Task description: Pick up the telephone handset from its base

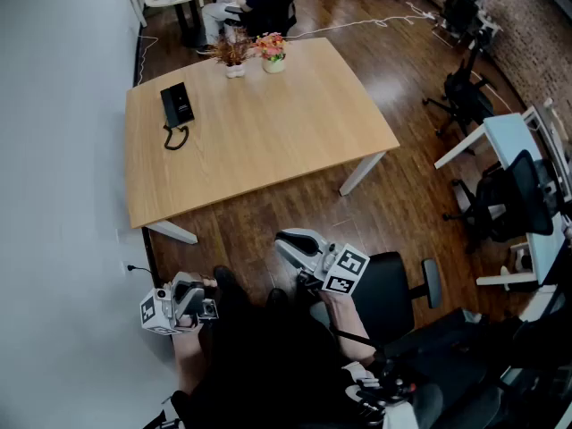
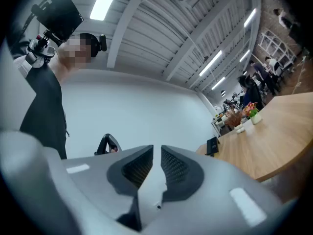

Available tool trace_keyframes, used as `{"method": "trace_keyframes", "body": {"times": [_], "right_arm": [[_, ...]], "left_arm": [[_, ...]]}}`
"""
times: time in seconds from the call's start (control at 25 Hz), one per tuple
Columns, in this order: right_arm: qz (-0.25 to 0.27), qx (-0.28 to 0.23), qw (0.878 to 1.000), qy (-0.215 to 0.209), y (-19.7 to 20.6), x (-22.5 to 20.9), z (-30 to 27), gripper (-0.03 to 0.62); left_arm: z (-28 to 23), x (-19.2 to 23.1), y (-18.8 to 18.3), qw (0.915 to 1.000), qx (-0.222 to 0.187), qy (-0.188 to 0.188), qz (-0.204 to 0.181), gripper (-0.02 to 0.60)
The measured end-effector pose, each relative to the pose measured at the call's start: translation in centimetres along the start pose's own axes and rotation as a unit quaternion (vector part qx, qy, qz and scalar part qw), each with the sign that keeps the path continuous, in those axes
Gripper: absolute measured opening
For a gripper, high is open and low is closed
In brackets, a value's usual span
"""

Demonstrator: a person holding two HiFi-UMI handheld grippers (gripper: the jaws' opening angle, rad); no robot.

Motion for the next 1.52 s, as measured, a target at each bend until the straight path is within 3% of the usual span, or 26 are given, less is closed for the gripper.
{"method": "trace_keyframes", "body": {"times": [0.12, 0.24, 0.52, 0.8, 1.08, 1.2, 1.52], "right_arm": [[-0.001, -0.013, 0.999, 0.041, 0.0, 0.1, -1.2, 0.051], [-0.004, -0.028, 0.998, 0.055, 0.3, 0.1, -3.7, 0.049], [-0.007, 0.002, 1.000, 0.024, -0.6, -2.0, -12.8, 0.046], [0.011, 0.037, 0.999, 0.005, -1.7, -3.7, -22.4, 0.046], [-0.005, 0.067, 0.997, 0.025, -0.3, -5.4, -28.2, 0.046], [-0.002, 0.066, 0.997, 0.034, -0.4, -4.6, -30.1, 0.046], [-0.006, 0.068, 0.996, 0.058, 0.5, -6.5, -31.0, 0.046]], "left_arm": [[0.3, 3.1, -2.0, 0.9996, 0.007, 0.017, 0.022, 0.003], [1.0, 5.2, -4.8, 0.9991, 0.007, 0.032, 0.025, 0.003], [6.1, 9.4, -9.5, 0.9992, -0.038, -0.013, -0.003, 0.003], [9.4, 16.5, -14.3, 0.9972, -0.060, -0.037, -0.027, 0.003], [11.7, 21.7, -18.9, 0.9938, -0.015, -0.093, -0.059, 0.001], [12.7, 23.0, -20.3, 0.9926, 0.008, -0.109, -0.053, 0.000], [12.7, 28.3, -19.8, 0.9857, 0.081, -0.144, -0.032, 0.077]]}}
Point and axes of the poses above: the fingertips, and each gripper's own axes: z backward along the fingers, x to its left, y out of its underside, the point moved 8 cm from there along z, backward along the fingers, and after that the axes turned 1 degree about -y, right-handed, at the moved point
